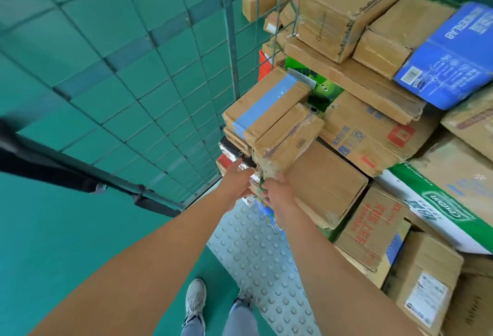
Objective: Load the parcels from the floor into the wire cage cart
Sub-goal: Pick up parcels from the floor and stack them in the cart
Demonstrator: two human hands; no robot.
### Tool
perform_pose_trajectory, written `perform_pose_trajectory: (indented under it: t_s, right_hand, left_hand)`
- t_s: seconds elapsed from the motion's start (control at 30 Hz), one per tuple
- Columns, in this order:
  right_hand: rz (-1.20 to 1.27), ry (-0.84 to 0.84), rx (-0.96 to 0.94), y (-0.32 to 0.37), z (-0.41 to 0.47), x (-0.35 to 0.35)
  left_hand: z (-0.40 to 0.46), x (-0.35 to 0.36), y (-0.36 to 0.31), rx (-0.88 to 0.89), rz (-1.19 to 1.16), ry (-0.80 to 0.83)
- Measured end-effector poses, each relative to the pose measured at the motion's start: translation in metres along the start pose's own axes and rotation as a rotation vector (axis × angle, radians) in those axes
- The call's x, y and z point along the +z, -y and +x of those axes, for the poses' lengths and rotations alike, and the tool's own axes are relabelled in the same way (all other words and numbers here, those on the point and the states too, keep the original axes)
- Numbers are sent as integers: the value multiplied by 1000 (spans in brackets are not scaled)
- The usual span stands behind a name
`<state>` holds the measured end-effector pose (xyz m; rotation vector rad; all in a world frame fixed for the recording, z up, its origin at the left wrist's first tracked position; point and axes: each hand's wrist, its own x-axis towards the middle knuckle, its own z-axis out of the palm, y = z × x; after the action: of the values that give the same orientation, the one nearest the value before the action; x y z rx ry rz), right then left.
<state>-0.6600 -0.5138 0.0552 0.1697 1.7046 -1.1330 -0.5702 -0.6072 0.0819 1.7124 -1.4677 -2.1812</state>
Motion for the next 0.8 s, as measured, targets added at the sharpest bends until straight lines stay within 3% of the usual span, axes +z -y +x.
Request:
perform_pose_trajectory:
  t_s: [0.4, 0.8]
  right_hand:
    - [-307, 204, 20, -109, -130, 96]
    - [-981, 467, -60, -321, -285, 219]
  left_hand:
    - [-154, -123, 138, -40, -314, -270]
    - [-340, -250, 398, -105, -774, -555]
